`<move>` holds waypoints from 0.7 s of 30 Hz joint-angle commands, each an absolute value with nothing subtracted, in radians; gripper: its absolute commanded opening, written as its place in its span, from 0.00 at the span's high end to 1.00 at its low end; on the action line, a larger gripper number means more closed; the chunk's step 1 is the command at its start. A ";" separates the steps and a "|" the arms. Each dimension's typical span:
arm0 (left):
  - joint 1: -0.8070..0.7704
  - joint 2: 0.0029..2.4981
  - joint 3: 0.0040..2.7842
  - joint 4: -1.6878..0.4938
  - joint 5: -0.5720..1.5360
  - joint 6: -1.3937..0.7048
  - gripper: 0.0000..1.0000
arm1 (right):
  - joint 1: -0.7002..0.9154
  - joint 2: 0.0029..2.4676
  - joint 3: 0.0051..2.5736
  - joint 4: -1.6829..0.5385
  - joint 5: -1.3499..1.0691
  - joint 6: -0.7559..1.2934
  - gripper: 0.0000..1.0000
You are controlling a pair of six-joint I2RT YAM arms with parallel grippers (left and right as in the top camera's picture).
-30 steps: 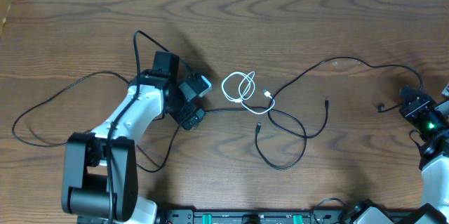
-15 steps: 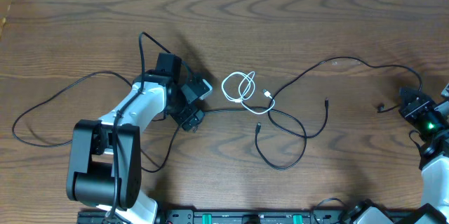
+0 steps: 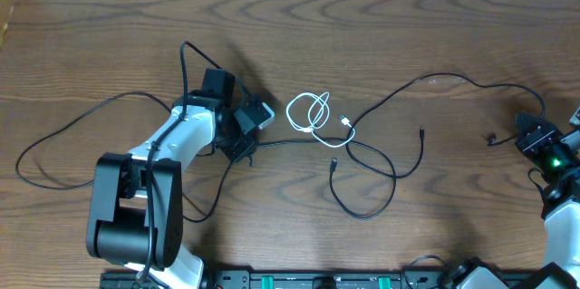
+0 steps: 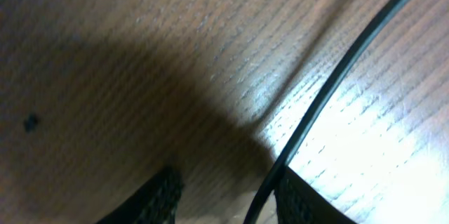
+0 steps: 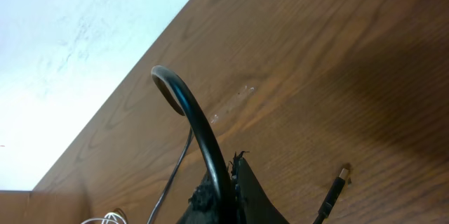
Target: Untangle cables
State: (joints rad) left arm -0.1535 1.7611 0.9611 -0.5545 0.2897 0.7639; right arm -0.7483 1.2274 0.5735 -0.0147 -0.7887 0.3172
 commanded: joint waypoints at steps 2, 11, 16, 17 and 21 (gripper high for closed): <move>-0.155 1.780 0.965 -0.568 0.301 0.771 0.57 | -0.738 1.216 0.578 -0.018 -0.792 0.298 0.99; -0.155 1.790 0.953 -0.561 0.271 0.774 0.91 | -0.738 1.216 0.578 -0.019 -0.792 0.297 0.99; -0.155 1.791 0.953 -0.548 0.229 0.774 0.92 | -0.738 1.216 0.578 -0.019 -0.792 0.297 0.99; -0.155 1.790 0.953 -0.542 0.215 0.773 0.92 | -0.738 1.216 0.578 -0.019 -0.792 0.297 0.99; -0.155 1.790 0.953 -0.520 0.136 0.760 0.92 | -0.738 1.216 0.578 -0.019 -0.792 0.297 0.99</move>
State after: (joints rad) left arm -0.1535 1.7660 0.9611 -0.5308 0.2359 0.7643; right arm -0.7483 1.2274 0.5735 -0.0185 -0.7887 0.3172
